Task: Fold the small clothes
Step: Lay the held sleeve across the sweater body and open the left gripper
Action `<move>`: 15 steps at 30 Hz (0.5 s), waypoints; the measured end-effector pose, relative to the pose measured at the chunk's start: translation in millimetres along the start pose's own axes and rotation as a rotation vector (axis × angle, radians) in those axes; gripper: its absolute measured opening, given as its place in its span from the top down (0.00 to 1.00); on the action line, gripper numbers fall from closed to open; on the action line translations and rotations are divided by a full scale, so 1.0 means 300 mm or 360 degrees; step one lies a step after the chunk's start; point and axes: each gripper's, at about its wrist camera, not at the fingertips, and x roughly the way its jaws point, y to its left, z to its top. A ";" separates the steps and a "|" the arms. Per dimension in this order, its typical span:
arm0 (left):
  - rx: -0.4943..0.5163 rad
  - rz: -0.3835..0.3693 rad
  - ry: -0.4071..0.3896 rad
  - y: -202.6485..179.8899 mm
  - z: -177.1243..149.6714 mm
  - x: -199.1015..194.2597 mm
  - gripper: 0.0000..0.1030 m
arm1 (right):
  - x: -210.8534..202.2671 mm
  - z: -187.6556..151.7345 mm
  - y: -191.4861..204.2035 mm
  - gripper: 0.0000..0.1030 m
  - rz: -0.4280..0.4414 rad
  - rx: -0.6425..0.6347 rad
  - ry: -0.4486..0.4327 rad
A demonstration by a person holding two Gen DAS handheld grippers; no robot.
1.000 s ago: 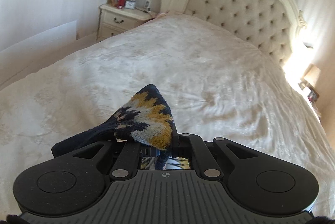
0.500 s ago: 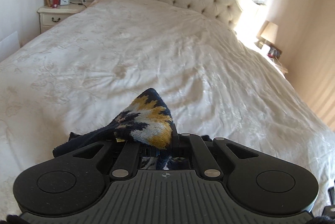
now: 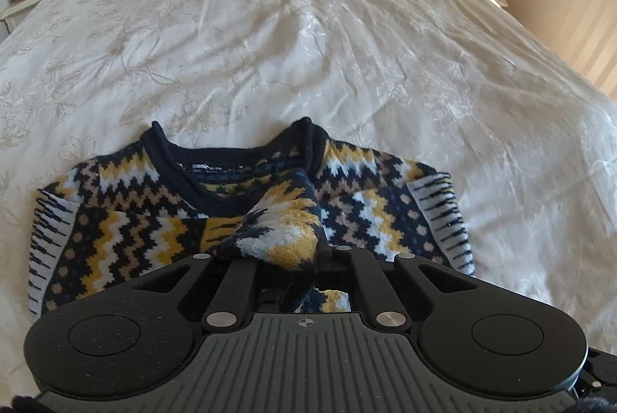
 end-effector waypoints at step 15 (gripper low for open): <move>0.0123 -0.0052 0.0061 -0.117 0.001 0.012 0.66 | -0.016 -0.022 -0.012 0.09 0.0025 -0.0005 0.0001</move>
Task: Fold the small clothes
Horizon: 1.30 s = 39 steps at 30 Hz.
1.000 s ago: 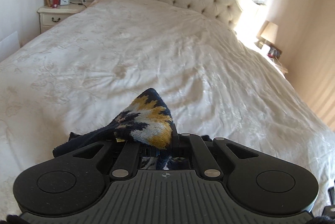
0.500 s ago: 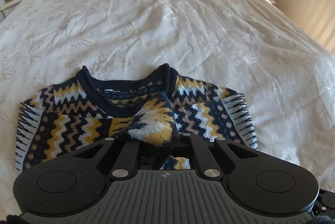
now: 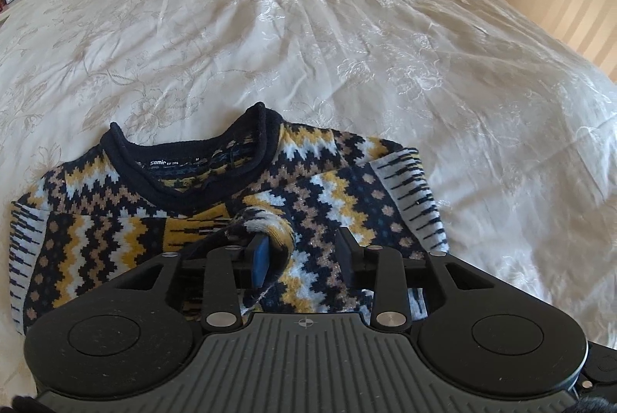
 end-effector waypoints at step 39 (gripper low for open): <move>-0.0290 0.0051 0.0030 0.471 -0.085 -0.094 0.29 | 0.083 0.037 0.056 0.09 -0.0193 0.0159 -0.0023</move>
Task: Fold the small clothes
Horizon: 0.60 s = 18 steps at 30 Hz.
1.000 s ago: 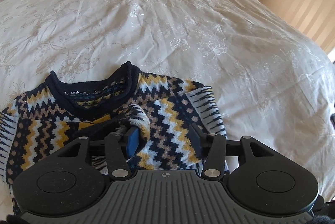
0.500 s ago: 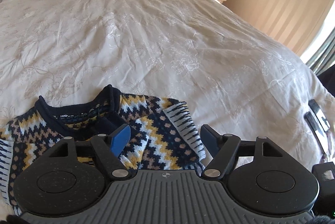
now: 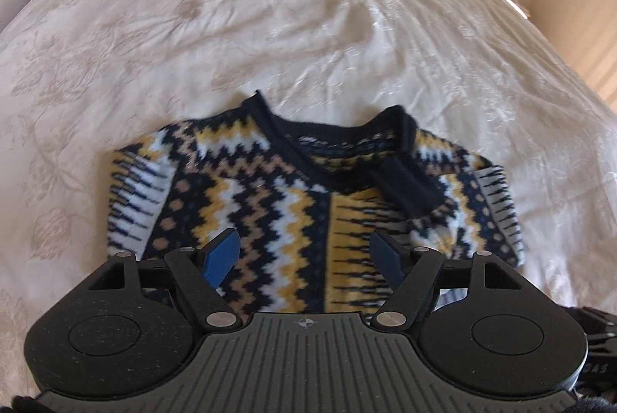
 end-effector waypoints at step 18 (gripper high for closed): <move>-0.0126 0.0136 0.0292 0.159 -0.097 0.187 0.24 | 0.299 0.168 0.324 0.05 -0.0184 -0.0599 0.0045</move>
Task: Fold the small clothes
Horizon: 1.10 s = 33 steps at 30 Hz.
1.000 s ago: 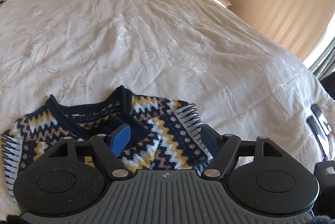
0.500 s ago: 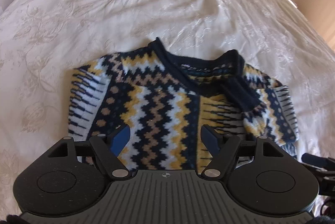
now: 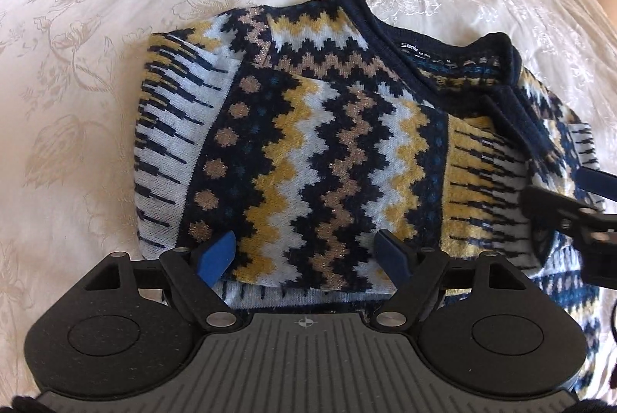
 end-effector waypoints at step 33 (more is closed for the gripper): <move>0.0013 -0.0027 -0.0079 0.015 -0.012 -0.047 0.21 | -0.092 -0.167 -0.464 0.25 0.0093 0.0668 -0.0094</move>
